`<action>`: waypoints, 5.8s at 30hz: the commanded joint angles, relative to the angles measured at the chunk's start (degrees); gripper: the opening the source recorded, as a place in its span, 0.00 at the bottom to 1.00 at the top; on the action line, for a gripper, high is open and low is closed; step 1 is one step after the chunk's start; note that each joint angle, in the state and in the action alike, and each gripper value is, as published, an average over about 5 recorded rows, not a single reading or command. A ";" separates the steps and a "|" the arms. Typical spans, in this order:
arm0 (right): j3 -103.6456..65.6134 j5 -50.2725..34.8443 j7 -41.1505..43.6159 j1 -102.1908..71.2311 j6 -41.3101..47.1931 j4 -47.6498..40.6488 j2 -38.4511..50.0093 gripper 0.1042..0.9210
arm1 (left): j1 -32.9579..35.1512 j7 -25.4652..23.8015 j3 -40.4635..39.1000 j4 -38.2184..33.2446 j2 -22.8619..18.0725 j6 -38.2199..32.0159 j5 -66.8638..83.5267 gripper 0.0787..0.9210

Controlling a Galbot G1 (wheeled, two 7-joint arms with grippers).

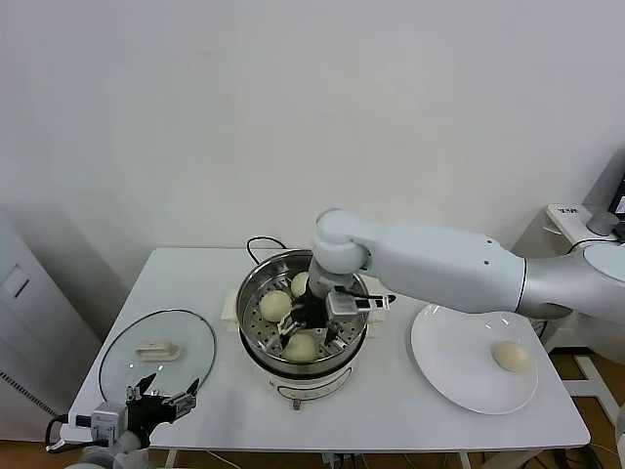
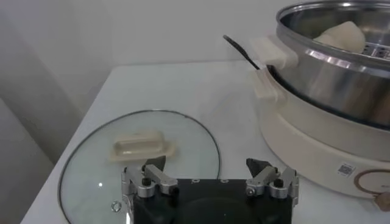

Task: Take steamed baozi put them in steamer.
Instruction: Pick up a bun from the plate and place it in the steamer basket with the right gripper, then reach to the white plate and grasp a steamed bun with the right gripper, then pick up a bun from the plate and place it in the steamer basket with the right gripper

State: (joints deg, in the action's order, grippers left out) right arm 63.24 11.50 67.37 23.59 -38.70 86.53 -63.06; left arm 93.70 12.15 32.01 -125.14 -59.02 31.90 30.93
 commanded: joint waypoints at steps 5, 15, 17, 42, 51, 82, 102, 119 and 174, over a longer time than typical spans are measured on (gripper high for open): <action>-4.51 -12.51 4.34 9.94 11.26 -11.64 6.46 0.88 | 0.01 0.08 0.58 -0.49 0.97 0.05 0.92 0.88; 1.79 -22.08 9.80 13.46 25.20 -26.02 15.17 0.88 | 0.31 0.18 0.82 -1.26 0.96 0.13 1.14 0.88; 2.18 -22.04 10.48 12.54 26.67 -27.97 16.65 0.88 | 0.33 0.20 0.89 -1.30 1.03 0.16 1.26 0.88; -17.10 -6.88 9.77 -16.86 25.34 -27.83 33.07 0.88 | 0.36 0.59 1.18 -2.71 1.20 0.72 1.53 0.88; -25.67 -3.21 6.27 -26.41 25.00 -29.08 33.04 0.88 | 0.33 0.57 0.70 -2.78 1.18 0.73 1.51 0.88; -29.03 4.07 1.06 -31.70 24.55 -35.98 27.14 0.81 | 0.17 0.54 0.14 -2.12 0.42 0.72 1.29 0.88; -23.49 -4.92 3.86 -24.57 27.86 -29.13 31.26 0.41 | 0.05 1.08 0.02 -2.35 0.76 1.15 1.32 0.88; 19.09 -41.92 2.13 19.70 45.59 -13.49 27.83 0.41 | 0.25 2.35 -0.25 -4.17 0.03 1.70 1.01 0.88; 26.58 -65.19 -30.00 13.70 73.65 -2.35 2.93 0.41 | -0.30 2.21 -0.45 -2.43 -0.18 1.43 1.02 0.88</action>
State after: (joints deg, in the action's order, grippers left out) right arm 90.22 -53.91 40.28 41.45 33.52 84.20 -58.76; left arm 93.48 14.38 31.54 -127.71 -59.15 33.34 31.90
